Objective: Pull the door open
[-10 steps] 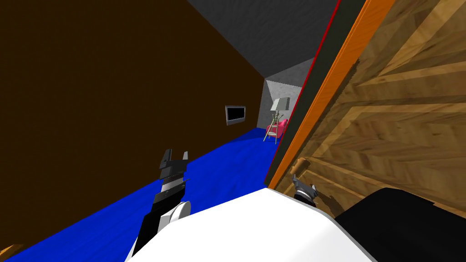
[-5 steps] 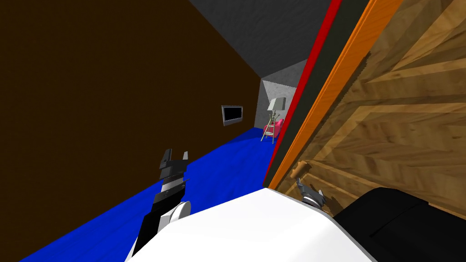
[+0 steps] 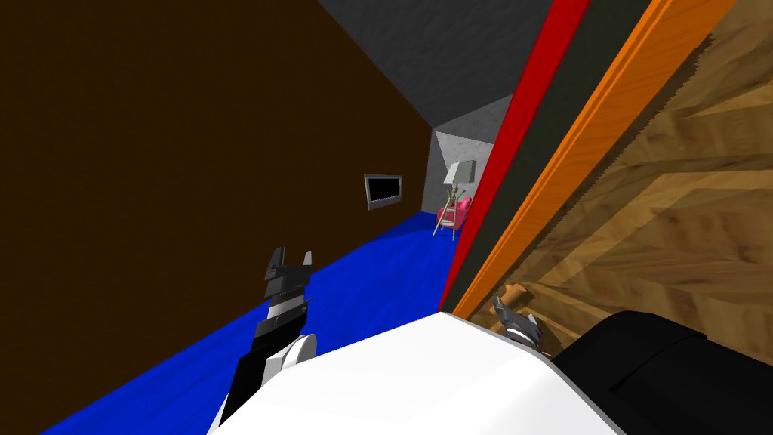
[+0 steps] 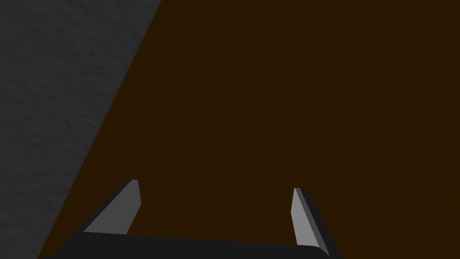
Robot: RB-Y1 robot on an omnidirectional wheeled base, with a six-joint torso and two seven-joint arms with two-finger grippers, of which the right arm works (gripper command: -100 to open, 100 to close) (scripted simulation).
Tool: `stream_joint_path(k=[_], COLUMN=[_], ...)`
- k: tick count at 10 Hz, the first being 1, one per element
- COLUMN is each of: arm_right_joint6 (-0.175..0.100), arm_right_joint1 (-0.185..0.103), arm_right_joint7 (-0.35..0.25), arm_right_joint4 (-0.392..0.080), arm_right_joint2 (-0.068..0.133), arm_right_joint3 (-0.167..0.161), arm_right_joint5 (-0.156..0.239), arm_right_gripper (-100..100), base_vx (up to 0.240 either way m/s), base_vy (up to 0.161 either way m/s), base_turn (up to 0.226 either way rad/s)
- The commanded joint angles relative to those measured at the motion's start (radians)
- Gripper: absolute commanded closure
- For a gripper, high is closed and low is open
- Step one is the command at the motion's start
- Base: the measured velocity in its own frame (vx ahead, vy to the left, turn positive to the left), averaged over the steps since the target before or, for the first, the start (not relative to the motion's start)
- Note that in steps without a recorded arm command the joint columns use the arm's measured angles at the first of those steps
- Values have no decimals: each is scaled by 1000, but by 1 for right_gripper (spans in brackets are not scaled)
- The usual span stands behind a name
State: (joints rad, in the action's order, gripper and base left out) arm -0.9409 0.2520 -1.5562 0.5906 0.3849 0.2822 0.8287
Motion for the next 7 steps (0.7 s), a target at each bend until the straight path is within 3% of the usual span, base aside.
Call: stream_joint_path(k=[1, 2, 7], arm_right_joint6=[0, 0, 0], arm_right_joint1=[0, 0, 0], arm_right_joint7=[0, 0, 0], arm_right_joint4=[0, 0, 0], arm_right_joint2=[0, 0, 0], arm_right_joint3=[0, 0, 0], arm_right_joint5=[0, 0, 0], arm_right_gripper=[-100, 100, 100], base_vx=[72, -16, -7], base_vy=[-61, 16, 13], base_turn=[4, 1, 8])
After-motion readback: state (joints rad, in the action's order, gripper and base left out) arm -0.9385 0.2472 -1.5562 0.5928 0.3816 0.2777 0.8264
